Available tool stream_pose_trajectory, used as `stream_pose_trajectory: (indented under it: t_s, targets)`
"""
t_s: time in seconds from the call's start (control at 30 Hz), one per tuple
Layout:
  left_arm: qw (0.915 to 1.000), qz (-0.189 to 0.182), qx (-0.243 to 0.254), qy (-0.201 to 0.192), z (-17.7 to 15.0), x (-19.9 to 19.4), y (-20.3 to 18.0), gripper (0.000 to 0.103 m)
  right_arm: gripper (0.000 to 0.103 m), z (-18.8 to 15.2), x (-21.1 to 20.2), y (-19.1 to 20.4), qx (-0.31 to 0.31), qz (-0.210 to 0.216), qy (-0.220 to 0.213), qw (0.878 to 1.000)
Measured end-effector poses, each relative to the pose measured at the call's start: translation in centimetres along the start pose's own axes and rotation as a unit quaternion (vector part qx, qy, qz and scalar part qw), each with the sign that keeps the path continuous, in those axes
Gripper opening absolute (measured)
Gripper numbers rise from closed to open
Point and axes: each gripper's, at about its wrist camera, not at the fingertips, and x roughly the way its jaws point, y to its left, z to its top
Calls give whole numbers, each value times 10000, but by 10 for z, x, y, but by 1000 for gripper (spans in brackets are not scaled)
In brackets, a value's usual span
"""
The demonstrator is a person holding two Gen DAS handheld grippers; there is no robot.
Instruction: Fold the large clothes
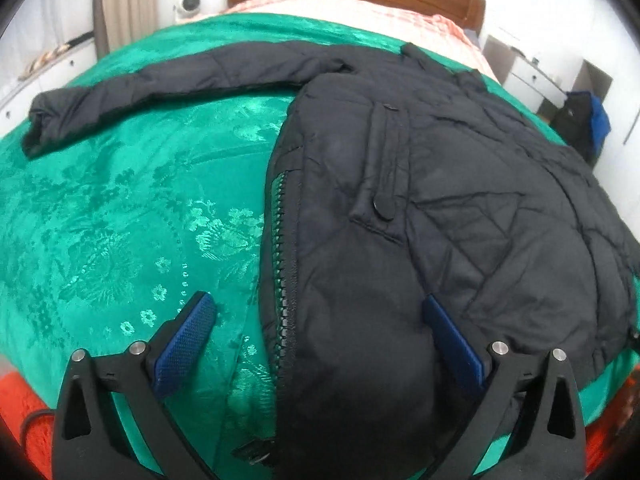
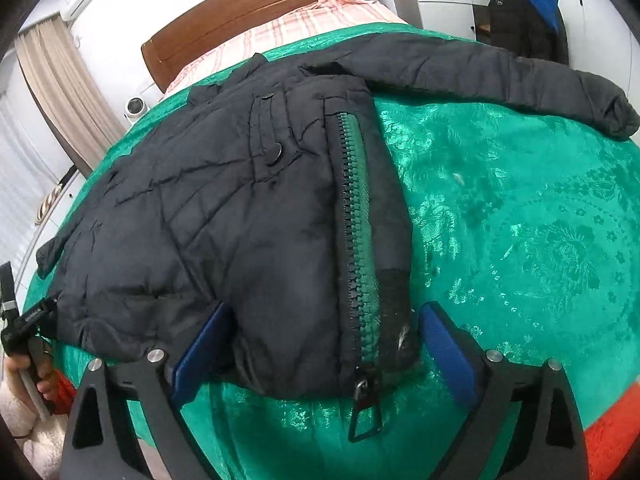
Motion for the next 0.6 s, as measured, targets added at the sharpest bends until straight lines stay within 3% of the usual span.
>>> stream_pose_trajectory:
  t_s: [0.2, 0.4, 0.53, 0.6]
  targets:
    - [9995, 112, 125, -278, -4, 1, -2, 103, 102, 16, 9, -27, -66, 49, -29, 10000]
    - [9997, -11, 156, -197, 2, -8, 5, 102, 103, 16, 10, -25, -129, -5, -46, 9999]
    - [9957, -148, 20, -912, 29, -43, 18, 103, 103, 16, 10, -24, -143, -28, -52, 9999]
    - [9939, -130, -37, -1098, 62, -48, 32, 103, 103, 15, 11, -24, -149, -39, -50, 9999]
